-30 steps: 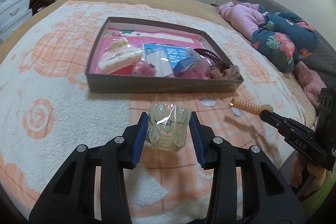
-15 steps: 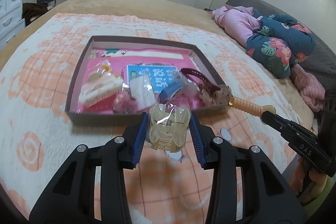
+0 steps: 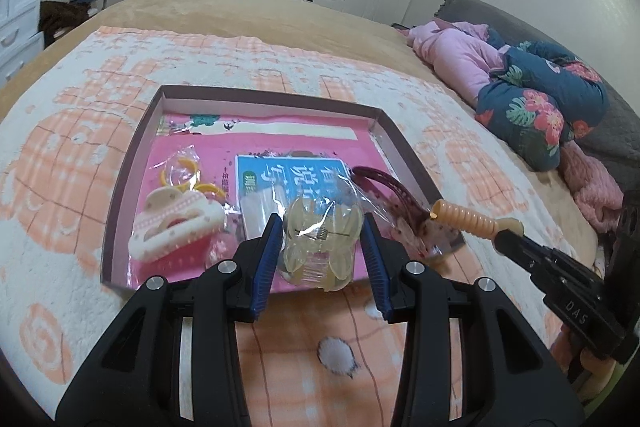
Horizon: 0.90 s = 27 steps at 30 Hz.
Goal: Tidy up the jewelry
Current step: 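Carry the flower clip and spiral hair tie over the tray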
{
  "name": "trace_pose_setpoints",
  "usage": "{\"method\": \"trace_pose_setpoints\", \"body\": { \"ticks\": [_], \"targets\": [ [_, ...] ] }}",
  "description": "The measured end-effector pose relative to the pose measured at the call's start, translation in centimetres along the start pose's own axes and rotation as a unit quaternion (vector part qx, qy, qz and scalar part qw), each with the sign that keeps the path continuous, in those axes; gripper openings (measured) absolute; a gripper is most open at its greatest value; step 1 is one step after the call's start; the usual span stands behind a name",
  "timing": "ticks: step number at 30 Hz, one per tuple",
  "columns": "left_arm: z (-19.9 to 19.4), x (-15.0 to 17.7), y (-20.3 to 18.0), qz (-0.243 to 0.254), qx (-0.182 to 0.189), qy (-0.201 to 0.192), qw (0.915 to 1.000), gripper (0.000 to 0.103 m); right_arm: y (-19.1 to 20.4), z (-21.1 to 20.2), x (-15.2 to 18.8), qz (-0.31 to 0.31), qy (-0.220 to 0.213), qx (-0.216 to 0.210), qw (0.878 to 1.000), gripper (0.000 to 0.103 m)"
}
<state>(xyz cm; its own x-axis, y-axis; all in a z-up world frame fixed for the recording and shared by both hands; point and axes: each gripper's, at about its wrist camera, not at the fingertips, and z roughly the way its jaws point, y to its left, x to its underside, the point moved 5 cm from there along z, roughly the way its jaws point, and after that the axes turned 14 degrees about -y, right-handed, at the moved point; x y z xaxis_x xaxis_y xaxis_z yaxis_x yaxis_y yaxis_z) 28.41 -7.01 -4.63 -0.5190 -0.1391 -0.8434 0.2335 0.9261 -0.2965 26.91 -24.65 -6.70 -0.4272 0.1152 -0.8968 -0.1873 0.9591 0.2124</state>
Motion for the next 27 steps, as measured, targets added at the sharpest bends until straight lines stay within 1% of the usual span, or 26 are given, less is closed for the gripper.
{"method": "trace_pose_setpoints", "body": {
  "ticks": [3,11,18,23,24,25,27],
  "targets": [
    [1.0,-0.3,0.7,-0.006,-0.003,-0.004,1.0,0.032,0.2,1.1,-0.2,-0.005,0.002,0.003,1.0,0.013],
    [3.6,-0.8,1.7,-0.01,-0.008,0.006,0.9999,0.032,1.0,4.6,-0.3,-0.018,0.008,0.014,1.0,0.013],
    [4.6,-0.1,2.2,-0.011,-0.012,0.014,0.9998,0.032,2.4,6.9,0.1,-0.02,0.03,0.0,0.999,0.014],
    [4.2,-0.1,2.5,-0.013,-0.016,0.013,0.9997,0.032,3.2,6.7,0.6,-0.023,0.036,-0.013,0.999,0.014],
    [4.1,-0.1,2.6,-0.013,-0.017,0.012,0.9997,0.032,3.3,6.5,0.8,-0.023,0.038,-0.017,0.999,0.017],
    [3.9,-0.1,2.6,-0.014,-0.018,0.011,0.9997,0.032,3.4,6.3,0.9,-0.021,0.039,-0.02,0.999,0.024],
    [3.6,-0.2,2.6,-0.014,-0.019,0.01,0.9997,0.032,3.4,5.9,0.9,-0.02,0.037,-0.022,0.999,0.029]
  ]
}}
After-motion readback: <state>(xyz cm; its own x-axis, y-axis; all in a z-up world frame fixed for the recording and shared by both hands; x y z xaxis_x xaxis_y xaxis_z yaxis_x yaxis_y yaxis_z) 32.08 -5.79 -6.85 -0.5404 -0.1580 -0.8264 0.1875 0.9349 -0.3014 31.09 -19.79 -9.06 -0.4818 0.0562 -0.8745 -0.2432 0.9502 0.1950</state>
